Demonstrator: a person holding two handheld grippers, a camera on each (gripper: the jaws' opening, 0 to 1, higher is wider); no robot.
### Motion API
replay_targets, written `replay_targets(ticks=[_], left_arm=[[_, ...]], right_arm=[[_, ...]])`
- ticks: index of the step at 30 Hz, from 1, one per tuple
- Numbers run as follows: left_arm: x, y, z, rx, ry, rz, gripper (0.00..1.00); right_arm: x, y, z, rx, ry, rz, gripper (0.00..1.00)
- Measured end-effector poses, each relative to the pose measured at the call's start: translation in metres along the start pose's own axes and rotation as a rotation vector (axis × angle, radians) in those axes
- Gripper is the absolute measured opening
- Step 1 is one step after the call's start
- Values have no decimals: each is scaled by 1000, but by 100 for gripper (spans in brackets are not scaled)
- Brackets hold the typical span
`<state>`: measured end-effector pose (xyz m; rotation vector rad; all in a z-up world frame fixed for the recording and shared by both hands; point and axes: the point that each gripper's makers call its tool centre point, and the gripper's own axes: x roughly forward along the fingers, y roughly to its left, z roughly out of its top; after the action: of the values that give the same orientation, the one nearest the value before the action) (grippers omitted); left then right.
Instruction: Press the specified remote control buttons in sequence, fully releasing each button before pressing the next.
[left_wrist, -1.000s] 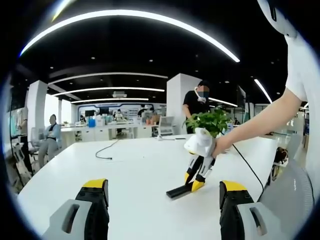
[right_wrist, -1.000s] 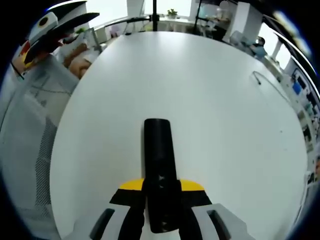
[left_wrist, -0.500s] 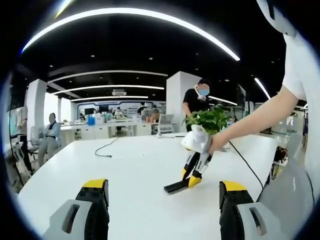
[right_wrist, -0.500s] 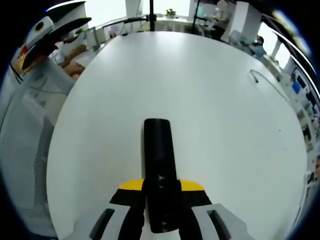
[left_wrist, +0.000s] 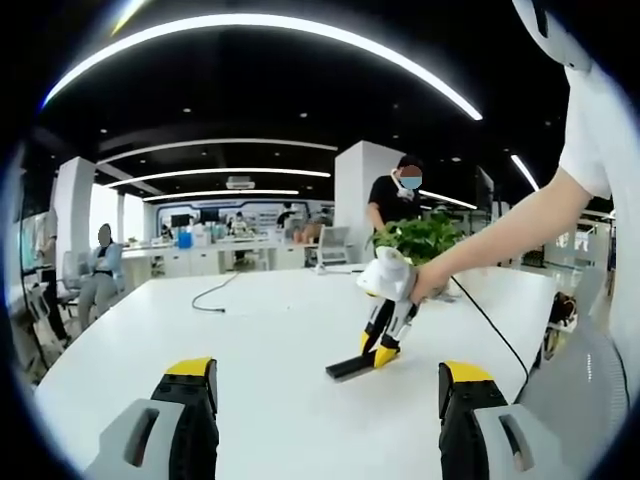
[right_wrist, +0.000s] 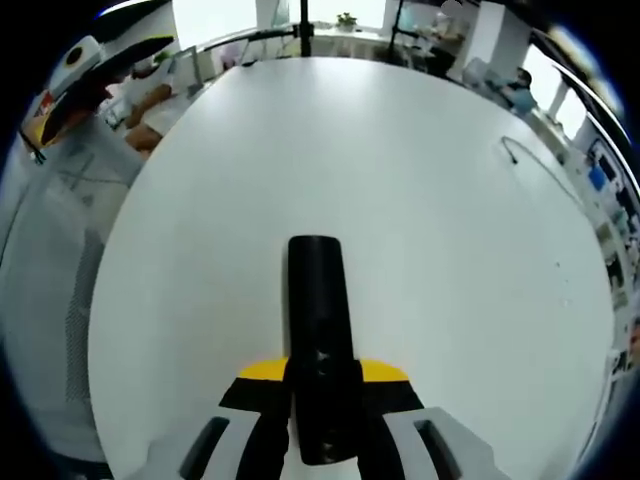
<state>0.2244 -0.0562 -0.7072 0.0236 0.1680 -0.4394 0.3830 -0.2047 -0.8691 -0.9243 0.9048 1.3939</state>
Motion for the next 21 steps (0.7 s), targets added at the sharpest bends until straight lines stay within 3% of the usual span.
replay_targets(ticks=[12,16,21], left_arm=[[0,3,1,-5,-4,13,95],[-1,4,2,-3,-9,20,94],[-1,5,2,-6,-8,22,94]], right_arm=[[0,-9,0,-1,27,3,21],[-1,-8,-1,39,32,-34,22],[-2,-10,-2,85,-28,-40,22]])
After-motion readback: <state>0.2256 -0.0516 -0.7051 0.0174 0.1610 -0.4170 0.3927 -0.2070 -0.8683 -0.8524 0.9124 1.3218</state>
